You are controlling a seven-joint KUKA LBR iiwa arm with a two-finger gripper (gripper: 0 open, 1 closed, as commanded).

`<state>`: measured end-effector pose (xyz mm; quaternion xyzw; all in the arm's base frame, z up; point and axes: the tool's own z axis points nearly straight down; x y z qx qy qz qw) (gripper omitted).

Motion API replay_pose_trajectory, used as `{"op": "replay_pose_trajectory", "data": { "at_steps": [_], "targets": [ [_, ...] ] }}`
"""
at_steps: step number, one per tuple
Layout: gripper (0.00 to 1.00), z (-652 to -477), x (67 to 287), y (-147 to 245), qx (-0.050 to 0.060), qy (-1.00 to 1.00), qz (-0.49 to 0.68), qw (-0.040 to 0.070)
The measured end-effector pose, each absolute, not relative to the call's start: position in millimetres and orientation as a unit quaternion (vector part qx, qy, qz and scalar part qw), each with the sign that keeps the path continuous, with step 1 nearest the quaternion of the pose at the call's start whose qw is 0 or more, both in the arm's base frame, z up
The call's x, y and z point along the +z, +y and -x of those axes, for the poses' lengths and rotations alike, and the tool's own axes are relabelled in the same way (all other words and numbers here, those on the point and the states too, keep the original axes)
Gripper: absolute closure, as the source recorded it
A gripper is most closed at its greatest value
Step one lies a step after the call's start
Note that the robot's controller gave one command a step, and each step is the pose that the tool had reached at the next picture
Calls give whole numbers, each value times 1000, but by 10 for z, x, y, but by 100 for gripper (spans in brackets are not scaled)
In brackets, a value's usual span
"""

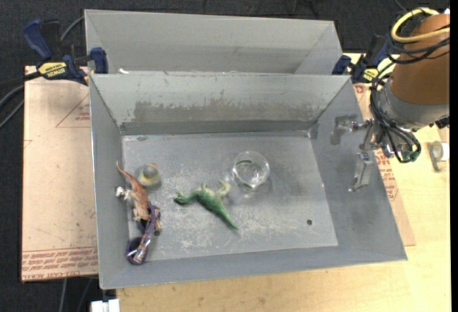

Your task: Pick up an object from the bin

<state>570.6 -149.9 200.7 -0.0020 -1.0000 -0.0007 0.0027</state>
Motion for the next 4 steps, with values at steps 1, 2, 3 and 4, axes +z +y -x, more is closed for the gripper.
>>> {"op": "replay_pose_trajectory", "data": {
  "at_steps": [1, 2, 3, 4],
  "targets": [
    [0, -5724, 2053, -1491, 0, -1000, 0, -1],
    [0, -5829, 1205, -646, -2, -999, -37, 3],
    [0, -5959, 1376, -676, 0, -999, -38, -2],
    [0, -5642, 728, 24, -2, -1000, 14, 0]
  ]
}}
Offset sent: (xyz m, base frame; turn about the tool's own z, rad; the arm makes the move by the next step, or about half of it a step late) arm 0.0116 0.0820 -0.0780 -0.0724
